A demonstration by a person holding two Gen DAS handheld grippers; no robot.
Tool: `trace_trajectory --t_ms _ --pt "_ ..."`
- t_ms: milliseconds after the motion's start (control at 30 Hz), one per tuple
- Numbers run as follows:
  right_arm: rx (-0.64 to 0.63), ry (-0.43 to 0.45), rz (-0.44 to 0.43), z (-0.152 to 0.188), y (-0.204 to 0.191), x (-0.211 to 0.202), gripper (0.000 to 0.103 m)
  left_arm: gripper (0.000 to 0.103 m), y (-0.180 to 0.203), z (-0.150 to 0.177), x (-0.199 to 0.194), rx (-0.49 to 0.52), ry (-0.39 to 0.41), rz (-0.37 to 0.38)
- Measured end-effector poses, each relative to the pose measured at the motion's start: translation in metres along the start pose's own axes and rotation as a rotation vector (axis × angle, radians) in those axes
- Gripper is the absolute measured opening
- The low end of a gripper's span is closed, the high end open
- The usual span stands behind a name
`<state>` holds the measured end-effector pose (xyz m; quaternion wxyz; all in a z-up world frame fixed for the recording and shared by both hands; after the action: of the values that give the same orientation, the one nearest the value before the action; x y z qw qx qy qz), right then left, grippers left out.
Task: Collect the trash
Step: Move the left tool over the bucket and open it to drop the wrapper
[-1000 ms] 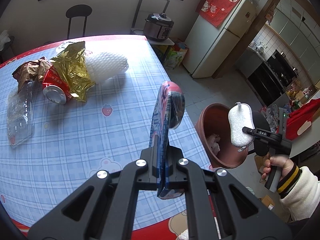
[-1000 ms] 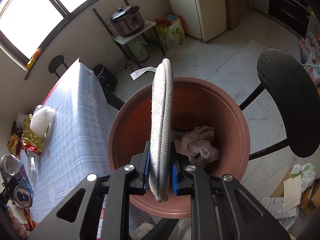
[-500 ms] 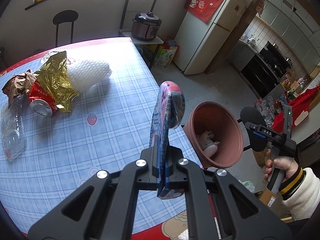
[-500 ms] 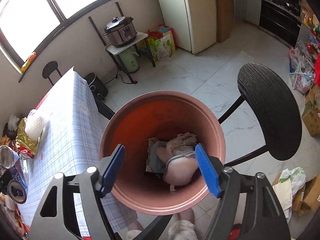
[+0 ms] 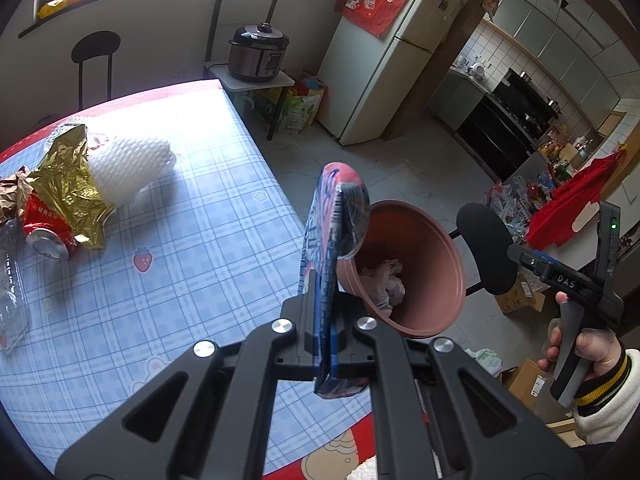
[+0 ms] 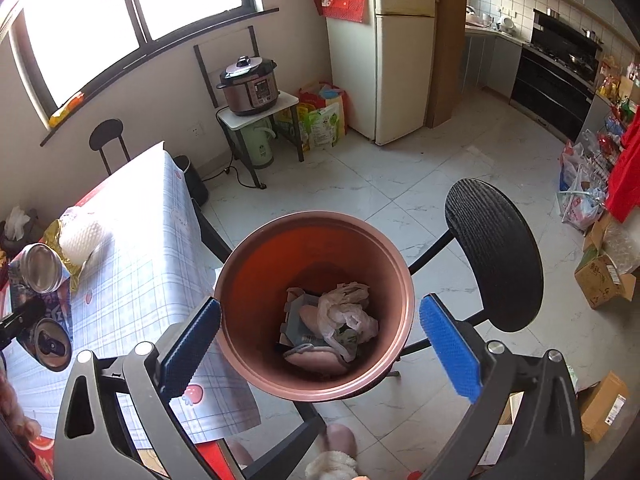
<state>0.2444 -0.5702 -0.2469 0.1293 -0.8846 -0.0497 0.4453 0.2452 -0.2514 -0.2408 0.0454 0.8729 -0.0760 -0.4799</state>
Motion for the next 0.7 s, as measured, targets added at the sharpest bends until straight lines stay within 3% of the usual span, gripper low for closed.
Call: trace_trajectory --t_ms 300,700 --pt "0.069 -0.002 -0.029 0.003 0.011 -0.023 0.097 0.007 0.046 -0.007 0.019 0.070 -0.033 0.058" --pt "0.087 -0.044 0.025 0.013 0.039 -0.027 0.097 0.007 0.159 -0.024 0.069 0.262 -0.094 0.107"
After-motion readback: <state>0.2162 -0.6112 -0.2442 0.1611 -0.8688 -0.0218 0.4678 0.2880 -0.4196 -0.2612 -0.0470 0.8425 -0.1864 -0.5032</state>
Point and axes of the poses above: each gripper's, at about its wrist camera, not at the fingertips, and x roughly the way its jaws point, y to its right, z to its underside, the point moved 9 cm from there along x, roughly the way its jaws point, and after that the axes turned 12 degrees about -z, right-handed, at the moved point
